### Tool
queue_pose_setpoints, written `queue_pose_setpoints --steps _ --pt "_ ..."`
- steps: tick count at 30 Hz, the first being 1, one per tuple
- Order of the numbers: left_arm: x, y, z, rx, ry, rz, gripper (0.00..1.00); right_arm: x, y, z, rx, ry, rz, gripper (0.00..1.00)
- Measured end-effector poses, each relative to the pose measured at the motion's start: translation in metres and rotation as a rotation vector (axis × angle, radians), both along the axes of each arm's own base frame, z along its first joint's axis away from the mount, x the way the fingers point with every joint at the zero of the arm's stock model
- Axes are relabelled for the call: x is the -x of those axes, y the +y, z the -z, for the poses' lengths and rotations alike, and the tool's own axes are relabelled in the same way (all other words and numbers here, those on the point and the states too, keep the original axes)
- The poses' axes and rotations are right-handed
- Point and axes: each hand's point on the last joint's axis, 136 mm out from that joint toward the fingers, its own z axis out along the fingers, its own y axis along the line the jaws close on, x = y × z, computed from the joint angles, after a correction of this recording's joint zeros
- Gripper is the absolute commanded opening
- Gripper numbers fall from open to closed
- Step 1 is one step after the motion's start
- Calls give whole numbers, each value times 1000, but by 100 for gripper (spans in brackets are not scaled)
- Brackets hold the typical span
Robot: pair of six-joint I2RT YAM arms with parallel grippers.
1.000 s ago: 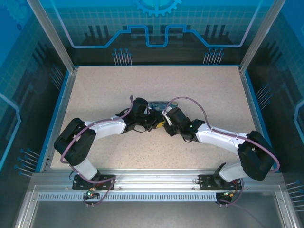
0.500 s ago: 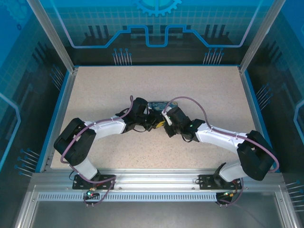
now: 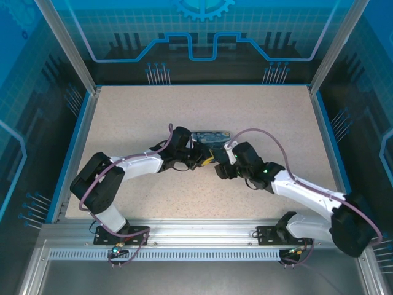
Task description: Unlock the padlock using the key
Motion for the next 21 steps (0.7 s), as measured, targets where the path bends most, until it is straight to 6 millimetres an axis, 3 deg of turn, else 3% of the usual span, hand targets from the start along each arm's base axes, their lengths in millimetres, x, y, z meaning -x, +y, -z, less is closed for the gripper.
queue_pose_setpoints --steps 8,11,21 --pt "5 8 30 -39 -20 5 8 10 -34 6 -142 52 148 77" --pt "5 10 40 -50 -30 3 13 12 -33 8 -188 77 163 77" --pt "1 -4 44 -35 -101 17 31 15 -22 18 -275 138 176 78"
